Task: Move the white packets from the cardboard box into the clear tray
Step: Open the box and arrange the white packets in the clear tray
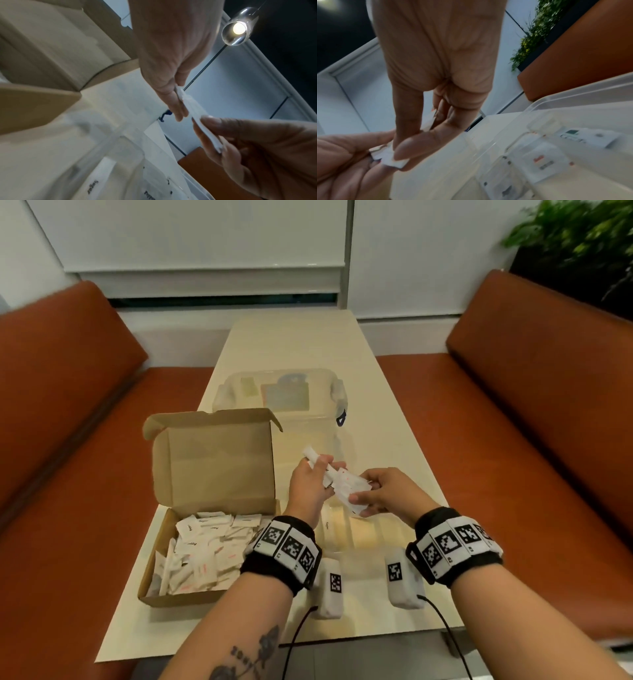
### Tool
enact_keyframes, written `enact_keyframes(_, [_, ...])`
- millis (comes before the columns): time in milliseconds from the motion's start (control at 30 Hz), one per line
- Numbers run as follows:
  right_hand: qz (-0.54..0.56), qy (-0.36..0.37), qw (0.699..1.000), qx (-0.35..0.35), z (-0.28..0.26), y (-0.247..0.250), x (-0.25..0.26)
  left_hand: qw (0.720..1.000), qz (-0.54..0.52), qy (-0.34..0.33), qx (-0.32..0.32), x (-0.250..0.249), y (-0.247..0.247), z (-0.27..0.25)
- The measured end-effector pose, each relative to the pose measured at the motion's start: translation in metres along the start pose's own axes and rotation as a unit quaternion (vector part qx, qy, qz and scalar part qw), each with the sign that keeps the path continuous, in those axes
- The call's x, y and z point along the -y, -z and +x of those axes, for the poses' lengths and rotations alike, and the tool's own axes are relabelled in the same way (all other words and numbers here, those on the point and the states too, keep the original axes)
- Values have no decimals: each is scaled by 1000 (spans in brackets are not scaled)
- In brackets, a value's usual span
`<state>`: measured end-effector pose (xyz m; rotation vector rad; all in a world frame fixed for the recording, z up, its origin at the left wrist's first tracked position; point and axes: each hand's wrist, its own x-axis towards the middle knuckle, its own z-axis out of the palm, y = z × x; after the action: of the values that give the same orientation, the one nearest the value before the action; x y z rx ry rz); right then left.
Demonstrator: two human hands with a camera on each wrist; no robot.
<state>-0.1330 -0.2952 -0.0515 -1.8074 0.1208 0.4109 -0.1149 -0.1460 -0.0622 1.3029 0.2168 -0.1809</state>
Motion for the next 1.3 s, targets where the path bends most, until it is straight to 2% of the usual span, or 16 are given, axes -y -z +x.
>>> enact_keyframes(167, [1, 14, 1000, -5, -5, 21, -5, 1000, 14, -1, -27, 3, -10, 5])
enact_keyframes(233, [-17, 10, 1000, 16, -5, 27, -4, 999, 30, 34, 5, 4, -15, 3])
enact_keyframes(333, [-66, 6, 997, 35, -3, 31, -1, 992, 30, 81, 88, 6, -23, -3])
enact_keyframes(500, [-170, 22, 985, -21, 2, 40, 5, 982, 74, 82, 152, 9, -22, -4])
enact_keyframes(600, [-132, 41, 988, -63, 6, 42, 5, 980, 92, 67, 164, 13, -18, -5])
enact_keyframes(667, [-70, 45, 993, -88, 8, 40, 2, 984, 77, 58, 147, 14, -17, -5])
enact_keyframes(767, [41, 20, 995, -83, 7, 32, -3, 992, 55, 43, 109, 14, -17, -3])
enact_keyframes(867, [89, 19, 991, -98, 9, 26, -10, 993, 55, 39, 99, 14, -14, -2])
enact_keyframes(1033, [88, 57, 985, -139, 14, 27, -11, 989, 65, 49, 120, 17, -11, -4])
enact_keyframes(1200, [39, 64, 987, -144, 18, 32, -6, 990, 63, 45, 119, 15, -12, -2])
enact_keyframes(1300, [45, 53, 988, -136, 18, 31, -6, 988, 65, 49, 130, 15, -12, -2])
